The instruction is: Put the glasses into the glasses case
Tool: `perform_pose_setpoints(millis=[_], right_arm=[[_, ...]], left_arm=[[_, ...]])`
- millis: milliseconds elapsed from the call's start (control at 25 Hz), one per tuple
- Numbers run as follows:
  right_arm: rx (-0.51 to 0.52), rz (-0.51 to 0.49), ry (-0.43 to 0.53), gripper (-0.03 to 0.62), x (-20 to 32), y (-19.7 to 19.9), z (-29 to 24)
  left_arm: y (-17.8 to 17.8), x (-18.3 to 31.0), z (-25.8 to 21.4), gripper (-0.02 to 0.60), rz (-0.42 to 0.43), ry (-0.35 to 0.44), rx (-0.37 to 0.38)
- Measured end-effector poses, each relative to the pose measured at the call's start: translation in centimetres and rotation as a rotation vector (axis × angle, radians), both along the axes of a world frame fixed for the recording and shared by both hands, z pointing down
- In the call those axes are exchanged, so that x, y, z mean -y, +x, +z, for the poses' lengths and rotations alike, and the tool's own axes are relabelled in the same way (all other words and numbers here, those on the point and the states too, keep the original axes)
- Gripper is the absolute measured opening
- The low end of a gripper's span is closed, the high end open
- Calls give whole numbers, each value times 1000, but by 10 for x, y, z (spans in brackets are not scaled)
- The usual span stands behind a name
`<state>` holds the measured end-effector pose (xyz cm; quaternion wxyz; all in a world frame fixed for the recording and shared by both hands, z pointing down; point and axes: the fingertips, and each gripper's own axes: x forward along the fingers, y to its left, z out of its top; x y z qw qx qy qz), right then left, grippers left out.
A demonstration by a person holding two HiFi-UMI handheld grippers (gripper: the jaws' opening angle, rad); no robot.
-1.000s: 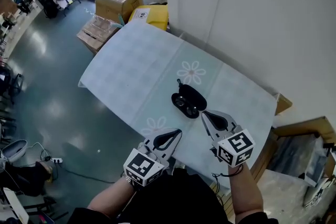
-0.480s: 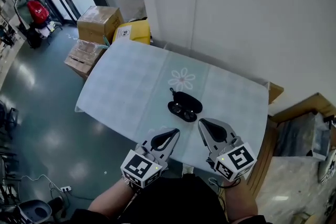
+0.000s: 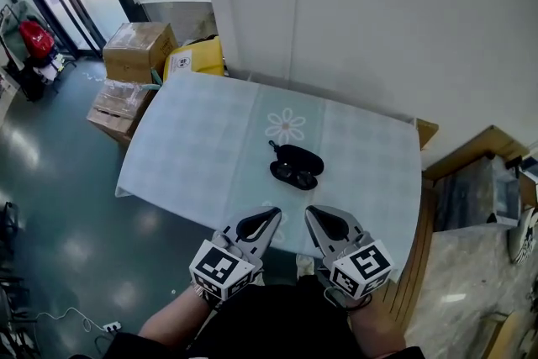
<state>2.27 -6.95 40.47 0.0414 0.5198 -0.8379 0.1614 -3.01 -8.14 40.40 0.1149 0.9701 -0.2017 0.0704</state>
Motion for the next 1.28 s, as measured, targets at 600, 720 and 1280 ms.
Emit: perform_pose_setpoints(millis=[600,720,1280], right_arm=[[-15,73,-38,23,-28,-42,15],[-13,96,-31,23,-31,-44,14],[-1,159,-31,23,-35,-54,15]], left_arm=[[-37,-22,15,26,77,-45,4],[-41,-25,13,26,95,-37,2],[-48,-26,17,26,161,-37,5]])
